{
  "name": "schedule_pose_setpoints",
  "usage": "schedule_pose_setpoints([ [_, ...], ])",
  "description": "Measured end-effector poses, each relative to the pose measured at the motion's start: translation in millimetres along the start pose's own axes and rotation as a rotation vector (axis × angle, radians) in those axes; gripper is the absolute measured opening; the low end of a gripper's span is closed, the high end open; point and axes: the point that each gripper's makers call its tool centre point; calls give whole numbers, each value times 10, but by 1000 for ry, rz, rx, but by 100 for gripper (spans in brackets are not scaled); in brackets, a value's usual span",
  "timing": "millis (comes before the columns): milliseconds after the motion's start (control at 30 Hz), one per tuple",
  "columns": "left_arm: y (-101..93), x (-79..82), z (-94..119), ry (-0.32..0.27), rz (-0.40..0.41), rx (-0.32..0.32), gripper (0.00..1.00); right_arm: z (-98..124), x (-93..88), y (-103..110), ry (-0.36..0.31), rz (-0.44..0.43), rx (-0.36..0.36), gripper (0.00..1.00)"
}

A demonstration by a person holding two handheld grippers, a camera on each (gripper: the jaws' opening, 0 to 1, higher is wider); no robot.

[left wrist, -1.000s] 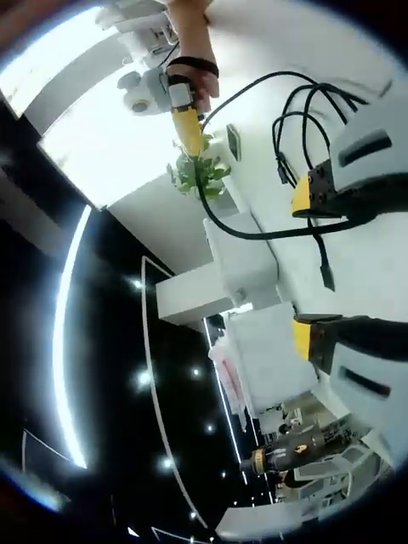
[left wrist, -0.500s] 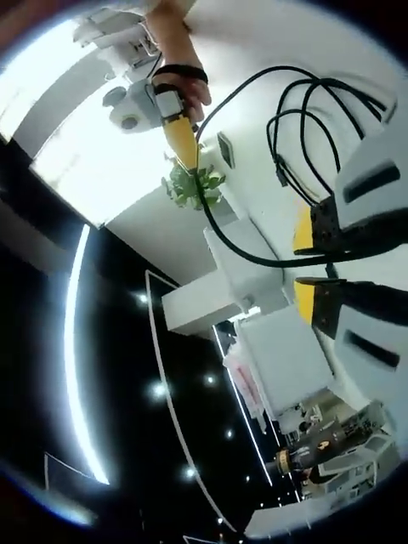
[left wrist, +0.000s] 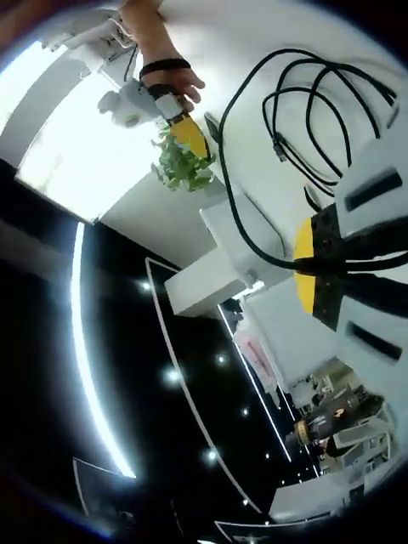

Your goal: Coil the Type-C to USB data cable on the desktop and secure it with Velcro straps.

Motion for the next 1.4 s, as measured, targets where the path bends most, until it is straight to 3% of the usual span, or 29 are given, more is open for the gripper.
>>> schedule_pose_setpoints([
  [100, 3, 68, 23, -20, -25, 13, 4, -106, -497, -165, 205, 46, -62, 17],
  [233, 14, 118, 39, -35, -18, 16, 4, -162, -780, -184, 306, 6, -68, 18],
  [300, 10, 132, 40, -41, -13, 15, 4, -161, -870, -209, 351, 52, -89, 18],
  [367, -1, 148, 42, -46, -13, 13, 4, -181, -866, -197, 348, 85, -99, 18],
  [500, -39, 182, 45, -57, -16, 5, 4, -201, -878, -141, 358, 34, -86, 18],
  [700, -93, 229, 50, -76, -5, -12, 4, -253, -892, -132, 368, 60, -110, 17],
  [767, -113, 235, 50, -78, 1, -18, 4, -269, -891, -152, 381, 141, -127, 14],
  [833, -127, 242, 51, -81, 7, -22, 4, -273, -878, -173, 387, 277, -162, 5],
  [900, -140, 242, 48, -77, 8, -23, 4, -286, -804, -130, 357, 376, -164, 0],
  [933, -151, 244, 46, -79, 5, -27, 4, -273, -819, -103, 373, 343, -162, 0],
  [1033, -163, 207, 34, -66, -12, -25, 4, -254, -731, -82, 337, 283, -147, 0],
  [1100, -154, 191, 32, -62, -11, -23, 4, -228, -643, -100, 304, 286, -149, 0],
  [1167, -149, 193, 36, -64, -2, -22, 4, -228, -510, -23, 228, 338, -97, 1],
  [1233, -153, 209, 44, -70, 4, -24, 4, -225, -540, 17, 230, 302, -62, 2],
  [1300, -162, 230, 50, -76, -3, -26, 4, -263, -575, 71, 228, 273, -16, 12],
  [1400, -167, 254, 61, -82, -10, -26, 4, -324, -615, 83, 236, 297, 20, 14],
])
Point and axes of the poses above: the point that each gripper's makers call its tool centre point, and the gripper's own axes: z roughly backward along the fingers, y roughly to its left, x roughly out of its top, and after that the axes turned 5 degrees about y, right-handed
